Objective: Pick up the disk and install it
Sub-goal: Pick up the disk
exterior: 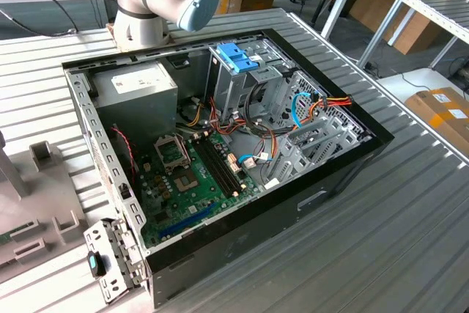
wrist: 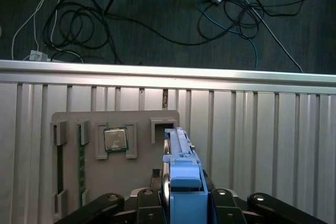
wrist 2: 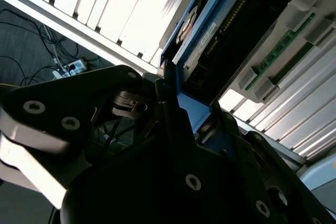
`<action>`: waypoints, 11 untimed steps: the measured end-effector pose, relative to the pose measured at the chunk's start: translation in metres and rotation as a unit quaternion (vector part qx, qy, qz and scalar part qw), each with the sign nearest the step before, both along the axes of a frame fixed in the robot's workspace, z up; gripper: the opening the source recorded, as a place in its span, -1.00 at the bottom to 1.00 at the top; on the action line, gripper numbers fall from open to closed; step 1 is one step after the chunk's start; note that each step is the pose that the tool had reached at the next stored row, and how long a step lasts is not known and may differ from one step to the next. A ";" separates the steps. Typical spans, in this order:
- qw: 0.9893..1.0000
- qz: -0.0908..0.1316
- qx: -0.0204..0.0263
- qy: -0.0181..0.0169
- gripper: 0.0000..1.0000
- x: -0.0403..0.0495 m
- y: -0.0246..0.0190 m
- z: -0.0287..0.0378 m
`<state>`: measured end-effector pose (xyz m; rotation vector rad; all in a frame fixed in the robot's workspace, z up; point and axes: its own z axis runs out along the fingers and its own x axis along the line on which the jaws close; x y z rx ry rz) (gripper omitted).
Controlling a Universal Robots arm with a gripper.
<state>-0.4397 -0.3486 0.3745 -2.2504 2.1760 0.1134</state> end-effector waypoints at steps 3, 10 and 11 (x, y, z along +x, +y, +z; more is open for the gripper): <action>1.000 0.000 0.001 0.000 -0.26 0.0000 0.0000 0.0090; 1.000 0.000 0.002 0.000 -0.26 0.0000 0.0000 0.0255; 1.000 0.000 0.003 0.000 -0.26 0.0000 0.0000 0.0290</action>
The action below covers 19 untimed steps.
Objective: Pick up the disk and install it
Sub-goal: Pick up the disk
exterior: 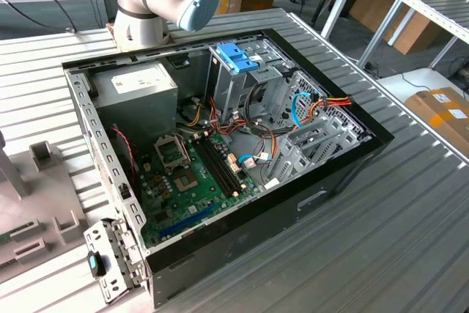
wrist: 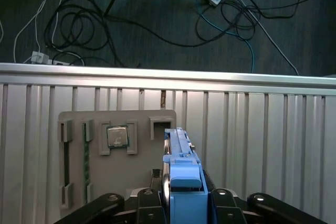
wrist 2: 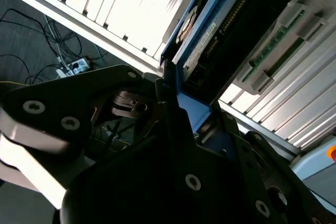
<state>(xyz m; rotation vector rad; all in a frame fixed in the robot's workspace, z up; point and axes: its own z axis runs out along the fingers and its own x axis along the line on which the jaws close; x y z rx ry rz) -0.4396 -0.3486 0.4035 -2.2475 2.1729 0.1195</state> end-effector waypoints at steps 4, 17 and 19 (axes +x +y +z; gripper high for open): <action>1.000 0.000 0.001 0.000 -0.26 0.0000 0.0000 0.0075; 1.000 0.000 0.003 0.000 -0.26 0.0000 0.0000 0.0341; 1.000 0.000 0.003 0.000 -0.26 0.0000 0.0000 0.0371</action>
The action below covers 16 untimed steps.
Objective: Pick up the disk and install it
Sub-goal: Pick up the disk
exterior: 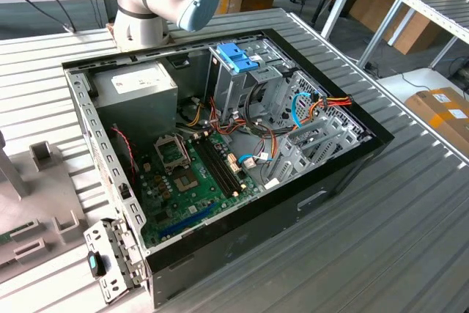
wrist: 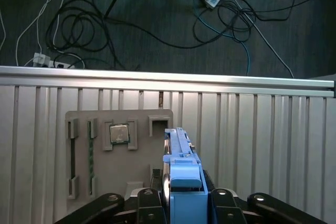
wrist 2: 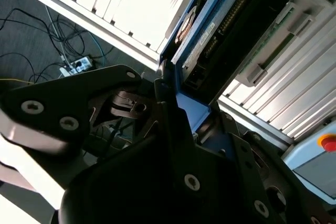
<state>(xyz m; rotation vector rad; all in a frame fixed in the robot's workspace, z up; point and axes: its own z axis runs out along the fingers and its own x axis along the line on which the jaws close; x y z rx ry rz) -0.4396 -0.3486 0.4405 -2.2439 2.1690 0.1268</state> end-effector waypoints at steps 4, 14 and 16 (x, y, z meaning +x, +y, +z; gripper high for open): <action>1.000 0.000 0.000 0.000 -0.26 0.0000 0.0000 0.0067; 1.000 0.000 0.003 0.000 -0.26 0.0000 0.0000 0.0257; 1.000 0.000 0.003 0.000 -0.26 0.0000 0.0000 0.0279</action>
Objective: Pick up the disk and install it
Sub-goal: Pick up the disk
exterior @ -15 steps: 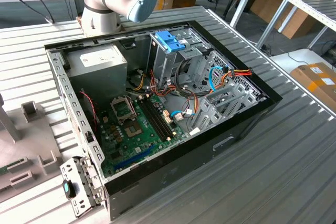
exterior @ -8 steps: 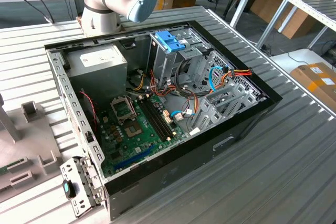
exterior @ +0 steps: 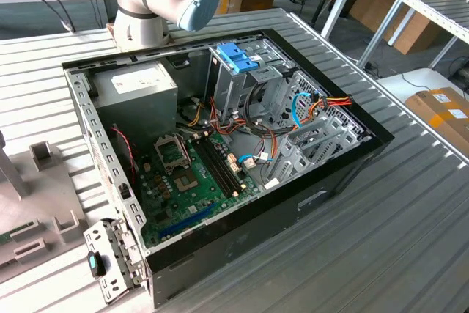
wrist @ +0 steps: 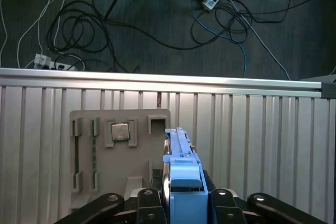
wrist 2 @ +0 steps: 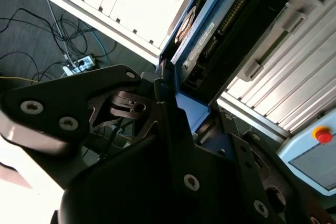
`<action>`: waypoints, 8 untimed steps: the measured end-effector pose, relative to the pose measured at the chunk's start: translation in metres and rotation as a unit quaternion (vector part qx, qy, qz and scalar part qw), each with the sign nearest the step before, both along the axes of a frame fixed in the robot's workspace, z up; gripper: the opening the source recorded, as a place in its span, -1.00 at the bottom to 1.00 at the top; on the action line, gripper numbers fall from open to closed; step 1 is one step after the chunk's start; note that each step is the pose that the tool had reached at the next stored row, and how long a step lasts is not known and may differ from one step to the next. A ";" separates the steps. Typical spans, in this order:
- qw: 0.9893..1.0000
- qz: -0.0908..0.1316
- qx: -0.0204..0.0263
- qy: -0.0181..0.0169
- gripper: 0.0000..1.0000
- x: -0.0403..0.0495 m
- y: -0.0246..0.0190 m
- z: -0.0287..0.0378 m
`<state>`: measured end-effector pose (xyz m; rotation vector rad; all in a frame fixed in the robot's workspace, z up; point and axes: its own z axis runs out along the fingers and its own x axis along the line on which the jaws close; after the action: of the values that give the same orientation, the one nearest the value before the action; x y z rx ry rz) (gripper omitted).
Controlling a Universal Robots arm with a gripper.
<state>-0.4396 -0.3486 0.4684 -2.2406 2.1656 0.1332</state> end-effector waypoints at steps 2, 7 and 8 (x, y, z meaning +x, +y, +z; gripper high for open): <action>1.000 0.000 0.000 0.000 -0.26 0.0000 0.0000 0.0033; 1.000 0.000 0.000 0.000 -0.26 0.0000 0.0000 0.0100; 1.000 0.000 0.000 0.000 -0.26 0.0000 0.0000 0.0110</action>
<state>-0.4396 -0.3486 0.4794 -2.2403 2.1652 0.1340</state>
